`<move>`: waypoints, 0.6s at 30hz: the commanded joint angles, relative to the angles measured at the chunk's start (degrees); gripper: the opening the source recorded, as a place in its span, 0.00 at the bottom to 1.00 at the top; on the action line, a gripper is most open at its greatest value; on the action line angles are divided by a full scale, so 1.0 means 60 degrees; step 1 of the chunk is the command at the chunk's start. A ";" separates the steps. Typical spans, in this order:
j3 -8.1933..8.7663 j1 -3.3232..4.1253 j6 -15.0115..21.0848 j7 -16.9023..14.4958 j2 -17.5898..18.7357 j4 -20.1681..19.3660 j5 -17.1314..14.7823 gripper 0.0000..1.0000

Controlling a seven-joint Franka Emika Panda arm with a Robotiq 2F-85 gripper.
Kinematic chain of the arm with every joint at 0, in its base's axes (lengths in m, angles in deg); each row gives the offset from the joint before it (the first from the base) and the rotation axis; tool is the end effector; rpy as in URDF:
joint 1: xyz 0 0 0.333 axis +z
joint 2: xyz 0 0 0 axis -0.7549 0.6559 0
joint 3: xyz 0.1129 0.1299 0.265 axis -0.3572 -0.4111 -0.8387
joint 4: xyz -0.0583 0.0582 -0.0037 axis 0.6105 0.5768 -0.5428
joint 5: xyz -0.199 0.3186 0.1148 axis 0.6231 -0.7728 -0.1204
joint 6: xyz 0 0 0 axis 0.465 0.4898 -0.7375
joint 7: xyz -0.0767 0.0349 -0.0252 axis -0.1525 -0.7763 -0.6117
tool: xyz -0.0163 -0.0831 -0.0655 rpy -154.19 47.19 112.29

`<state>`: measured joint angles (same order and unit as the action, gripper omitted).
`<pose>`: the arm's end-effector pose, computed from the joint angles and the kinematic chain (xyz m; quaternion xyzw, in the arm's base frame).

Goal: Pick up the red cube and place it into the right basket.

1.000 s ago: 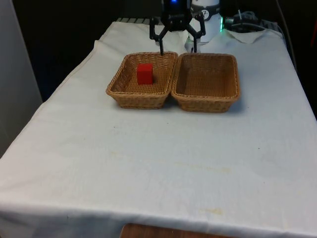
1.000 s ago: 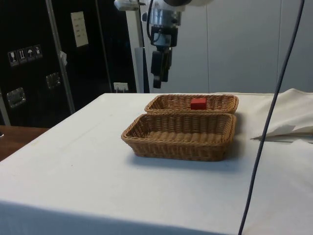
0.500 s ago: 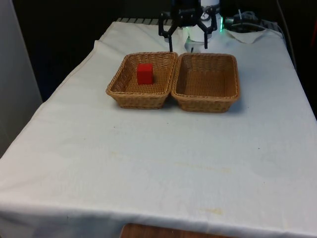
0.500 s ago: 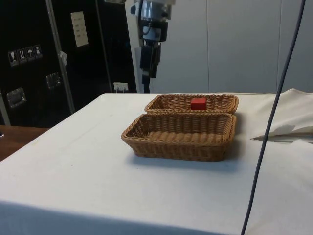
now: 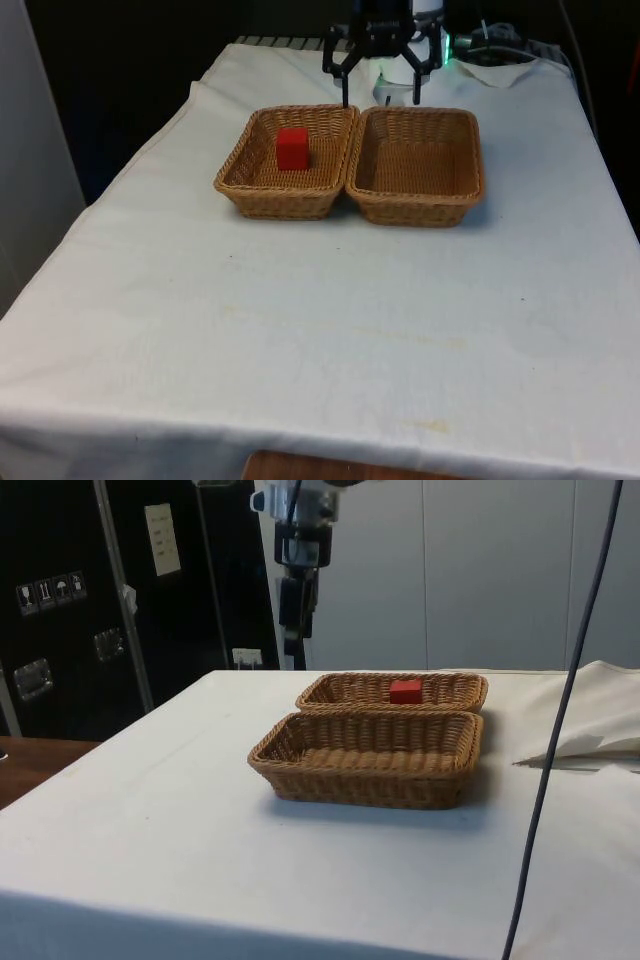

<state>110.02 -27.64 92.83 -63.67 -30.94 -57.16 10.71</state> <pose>0.5160 -0.0316 0.3268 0.9923 0.0892 0.0865 0.0009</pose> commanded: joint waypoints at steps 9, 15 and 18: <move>-0.0124 0.0019 0.0019 0.0840 0.0420 0.0420 0.1003 1.00; -0.0181 0.0029 -0.0010 0.1155 0.0573 0.0611 0.1404 1.00; -0.0220 0.0019 -0.0048 0.1413 0.0716 0.0783 0.1728 1.00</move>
<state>108.36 -27.64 92.77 -56.33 -27.38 -53.20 19.70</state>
